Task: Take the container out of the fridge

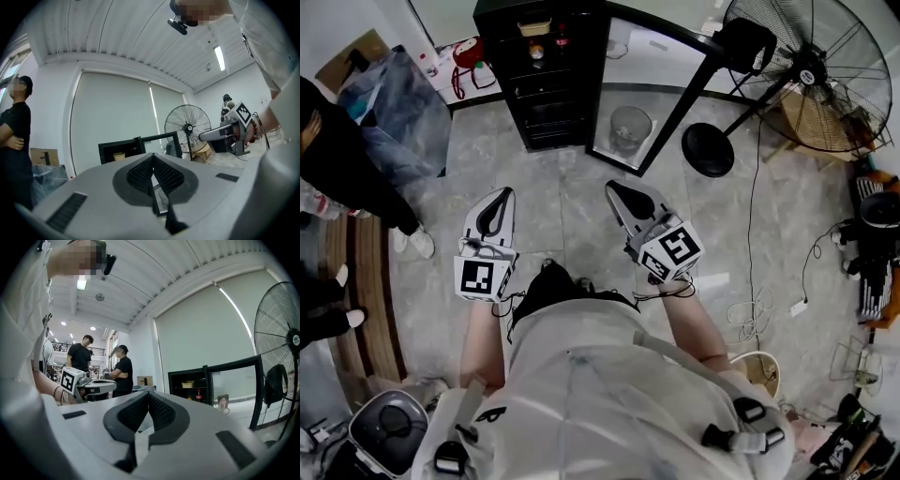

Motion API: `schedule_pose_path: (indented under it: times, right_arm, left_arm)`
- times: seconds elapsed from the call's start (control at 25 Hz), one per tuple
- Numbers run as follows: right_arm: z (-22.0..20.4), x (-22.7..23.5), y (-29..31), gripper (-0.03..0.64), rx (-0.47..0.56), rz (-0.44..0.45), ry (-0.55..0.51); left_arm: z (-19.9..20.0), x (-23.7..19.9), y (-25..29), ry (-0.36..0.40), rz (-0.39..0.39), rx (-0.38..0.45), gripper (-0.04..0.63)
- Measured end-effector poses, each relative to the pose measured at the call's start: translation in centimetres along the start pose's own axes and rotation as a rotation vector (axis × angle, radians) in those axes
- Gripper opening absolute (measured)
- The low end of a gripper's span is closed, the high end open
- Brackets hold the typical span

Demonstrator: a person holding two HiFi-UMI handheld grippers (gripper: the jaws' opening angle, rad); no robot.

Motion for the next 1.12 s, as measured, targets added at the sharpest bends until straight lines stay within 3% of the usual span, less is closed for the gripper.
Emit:
schedule_pose_path:
  times: [0.52, 0.92, 1.12]
  right_arm:
    - [-1.0, 3.2, 5.8, 0.015, -0.03, 0.035, -0.005]
    - [1.0, 10.7, 16.3, 0.015, -0.067, -0.038, 0.017]
    - [2.0, 12.9, 21.9, 0.015, -0.083, -0.058, -0.022]
  left_arm:
    - [-2.0, -3.9, 4.3, 0.002, -0.004, -0.017, 0.006]
    - [-4.5, -13.6, 14.4, -0.028, -0.105, -0.039, 0.006]
    - [-4.8, -18.1, 18.8, -0.034, -0.156, -0.011, 0.006]
Point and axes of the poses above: the fingertips, and each gripper's own axes: y forward along the fingers, x to its right, z out of its top, the point moved 8 cm from there along -y, backward along the fingers, and after that the axes turned 1 degree about -x, right-handed, at the moved point
